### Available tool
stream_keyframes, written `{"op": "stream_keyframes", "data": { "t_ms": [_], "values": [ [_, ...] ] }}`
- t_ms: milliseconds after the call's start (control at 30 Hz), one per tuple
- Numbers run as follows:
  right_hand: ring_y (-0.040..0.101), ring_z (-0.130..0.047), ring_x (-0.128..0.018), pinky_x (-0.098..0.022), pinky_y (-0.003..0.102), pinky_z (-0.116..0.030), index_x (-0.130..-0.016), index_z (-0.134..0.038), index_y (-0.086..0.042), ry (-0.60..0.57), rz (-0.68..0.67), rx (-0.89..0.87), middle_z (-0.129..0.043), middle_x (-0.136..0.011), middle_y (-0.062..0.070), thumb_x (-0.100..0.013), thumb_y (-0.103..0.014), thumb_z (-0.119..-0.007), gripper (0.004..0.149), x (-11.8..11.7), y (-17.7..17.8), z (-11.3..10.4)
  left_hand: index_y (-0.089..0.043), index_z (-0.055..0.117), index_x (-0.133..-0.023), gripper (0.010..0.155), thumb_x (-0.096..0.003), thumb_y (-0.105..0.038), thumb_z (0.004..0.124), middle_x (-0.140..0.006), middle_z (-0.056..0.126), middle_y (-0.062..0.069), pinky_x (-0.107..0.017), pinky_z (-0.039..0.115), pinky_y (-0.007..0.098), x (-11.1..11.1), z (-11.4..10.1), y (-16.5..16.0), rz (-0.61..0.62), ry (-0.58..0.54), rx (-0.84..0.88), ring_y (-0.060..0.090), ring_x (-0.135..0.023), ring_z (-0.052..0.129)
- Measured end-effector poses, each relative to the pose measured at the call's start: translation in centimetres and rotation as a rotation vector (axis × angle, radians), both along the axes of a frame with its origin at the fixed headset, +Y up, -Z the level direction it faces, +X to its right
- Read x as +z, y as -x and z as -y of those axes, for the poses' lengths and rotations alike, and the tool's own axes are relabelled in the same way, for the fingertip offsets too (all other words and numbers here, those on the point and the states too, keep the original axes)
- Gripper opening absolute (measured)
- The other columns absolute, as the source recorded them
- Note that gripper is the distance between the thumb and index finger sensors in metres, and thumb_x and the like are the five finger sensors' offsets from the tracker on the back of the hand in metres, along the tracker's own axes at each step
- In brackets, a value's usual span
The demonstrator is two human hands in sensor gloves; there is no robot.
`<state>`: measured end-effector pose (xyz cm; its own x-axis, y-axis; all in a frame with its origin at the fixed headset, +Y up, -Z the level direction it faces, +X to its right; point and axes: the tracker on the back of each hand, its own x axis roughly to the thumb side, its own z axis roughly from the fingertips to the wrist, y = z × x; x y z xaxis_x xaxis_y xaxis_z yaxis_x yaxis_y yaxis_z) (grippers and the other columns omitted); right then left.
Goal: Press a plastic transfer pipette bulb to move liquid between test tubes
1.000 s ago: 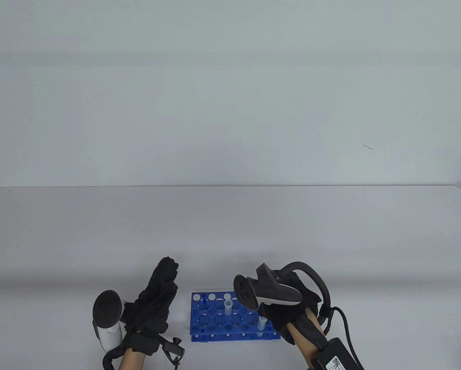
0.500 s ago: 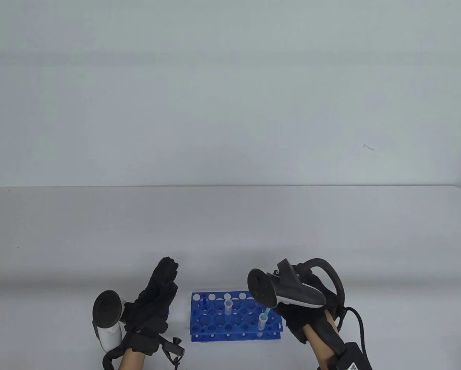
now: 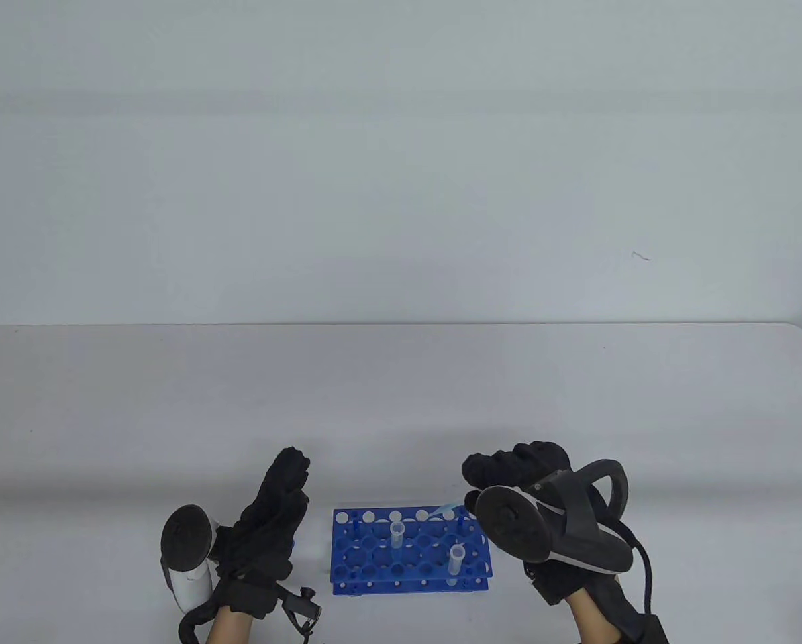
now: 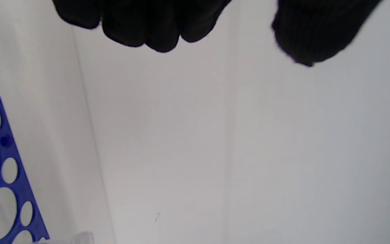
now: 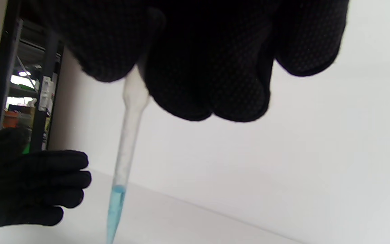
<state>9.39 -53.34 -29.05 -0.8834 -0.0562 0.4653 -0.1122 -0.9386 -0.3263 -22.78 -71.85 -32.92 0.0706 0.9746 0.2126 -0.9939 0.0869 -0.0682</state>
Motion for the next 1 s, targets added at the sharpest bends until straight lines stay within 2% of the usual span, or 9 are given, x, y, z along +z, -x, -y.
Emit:
{"op": "stream_keyframes", "data": {
  "t_ms": [400,767,1000],
  "values": [
    [0.016,-0.102,-0.046,-0.057,0.050,-0.078,-0.076,-0.089,-0.022,0.051,-0.044,0.112,-0.105,-0.056,-0.005,-0.034,-0.040,-0.085,0.046,-2.2,3.9,4.1,-0.018,0.036,-0.118,0.092,-0.0456,-0.068,0.065,-0.123,0.042,0.015,-0.081,0.043,0.061,0.0,0.0,0.0,0.001,0.000,0.000,0.040,-0.110,0.045],
    [0.016,-0.102,-0.048,-0.058,0.050,-0.077,-0.077,-0.088,-0.022,0.074,-0.073,0.164,-0.104,-0.058,-0.005,-0.034,-0.038,-0.085,0.046,-2.5,5.4,5.6,-0.018,0.036,-0.118,0.092,-0.0455,-0.068,0.065,-0.123,0.042,0.015,-0.081,0.043,0.062,0.0,0.0,0.0,0.001,0.000,0.000,0.040,-0.110,0.045],
    [0.016,-0.101,-0.048,-0.058,0.050,-0.077,-0.075,-0.088,-0.023,0.037,-0.080,0.210,-0.104,-0.057,-0.005,-0.034,-0.037,-0.085,0.044,-2.3,6.3,6.4,-0.018,0.036,-0.118,0.092,-0.0455,-0.068,0.065,-0.123,0.043,0.015,-0.081,0.043,0.061,0.0,0.0,-0.1,0.005,0.000,0.003,0.040,-0.110,0.045]
  ]
}}
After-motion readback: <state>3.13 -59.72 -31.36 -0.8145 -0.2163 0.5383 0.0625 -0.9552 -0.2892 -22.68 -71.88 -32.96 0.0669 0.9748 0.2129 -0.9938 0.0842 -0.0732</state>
